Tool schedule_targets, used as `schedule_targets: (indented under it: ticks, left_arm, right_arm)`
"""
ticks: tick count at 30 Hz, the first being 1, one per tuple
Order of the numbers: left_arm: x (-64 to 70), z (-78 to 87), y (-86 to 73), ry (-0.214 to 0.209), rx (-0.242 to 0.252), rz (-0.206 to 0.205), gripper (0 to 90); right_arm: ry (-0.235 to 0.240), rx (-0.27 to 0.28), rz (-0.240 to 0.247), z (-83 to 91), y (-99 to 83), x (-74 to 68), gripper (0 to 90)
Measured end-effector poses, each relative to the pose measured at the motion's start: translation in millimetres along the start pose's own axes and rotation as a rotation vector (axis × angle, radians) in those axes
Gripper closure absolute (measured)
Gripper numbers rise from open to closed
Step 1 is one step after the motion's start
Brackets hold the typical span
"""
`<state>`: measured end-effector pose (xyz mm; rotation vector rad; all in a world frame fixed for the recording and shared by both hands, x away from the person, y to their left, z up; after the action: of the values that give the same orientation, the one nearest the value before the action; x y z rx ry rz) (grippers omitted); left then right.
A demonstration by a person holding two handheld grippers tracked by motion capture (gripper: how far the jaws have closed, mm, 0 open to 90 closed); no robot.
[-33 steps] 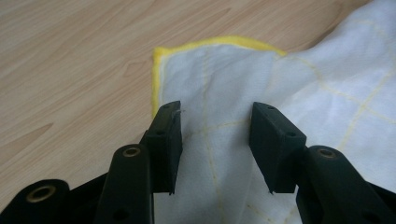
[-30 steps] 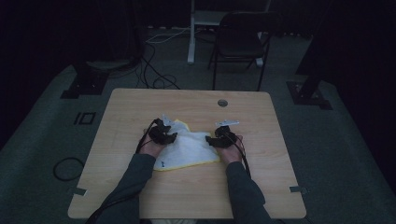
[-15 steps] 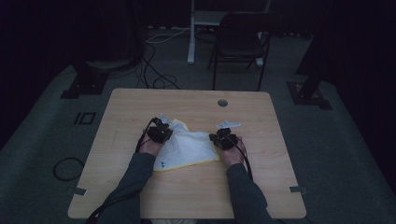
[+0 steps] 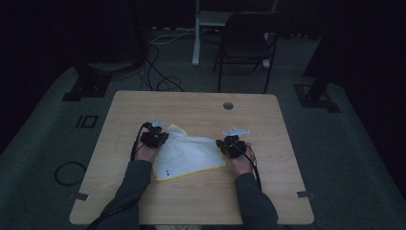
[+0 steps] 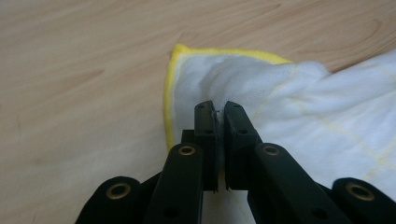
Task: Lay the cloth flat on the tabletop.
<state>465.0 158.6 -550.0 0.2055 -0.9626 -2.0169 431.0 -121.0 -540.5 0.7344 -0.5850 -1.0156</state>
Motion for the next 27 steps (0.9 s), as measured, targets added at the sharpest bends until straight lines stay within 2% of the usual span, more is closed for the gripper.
schedule_targets:
  ticks: [5, 10, 12, 14, 16, 19, 24, 27]
  left_arm:
    - [-1.8, 7.9, -11.7, -0.002, 0.001, 0.023, 86.8]
    - [-0.7, 16.7, -20.3, -0.01, 0.002, 0.05, 86.8]
    - [0.9, 16.9, -24.8, -0.002, -0.024, 0.043, 86.6]
    - [0.6, 18.7, -25.6, -0.002, -0.015, 0.038, 84.1]
    - [0.7, 21.7, -21.8, 0.007, -0.002, 0.028, 78.2]
    - [6.1, 24.5, -10.5, 0.012, 0.017, -0.002, 74.5]
    - [19.3, 19.7, 14.5, -0.005, 0.041, -0.049, 70.5]
    - [33.7, 12.5, 27.5, -0.034, 0.036, -0.091, 68.4]
  right_arm:
    - [-0.006, 0.01, 0.007, 11.3, -3.0, -0.2, 90.0]
    - [0.014, 0.024, 0.005, 24.6, -7.0, -3.2, 90.0]
    - [0.026, 0.017, 0.005, 29.9, -12.5, -10.9, 90.0]
    - [0.027, 0.011, 0.031, 32.4, -19.5, -19.7, 90.0]
    - [0.037, 0.004, 0.045, 34.4, -27.9, -28.3, 90.0]
    - [0.049, -0.003, 0.054, 34.3, -37.4, -37.2, 90.0]
    - [0.065, -0.01, 0.05, 32.6, -45.1, -43.7, 90.0]
    - [0.074, -0.006, 0.058, 34.1, -46.8, -47.3, 90.0]
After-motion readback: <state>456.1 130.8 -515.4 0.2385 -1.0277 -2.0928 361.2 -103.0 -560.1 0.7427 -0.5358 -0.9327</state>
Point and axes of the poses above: each handheld gripper's, and its own axes: z roughly backward along the jaws, y roughly out of its top, x roughly to its right, the point moved 5 cm from there along -z, roughly forward along the jaws, and after that the axes turned 15 degrees about -y, right-handed, at the moved point
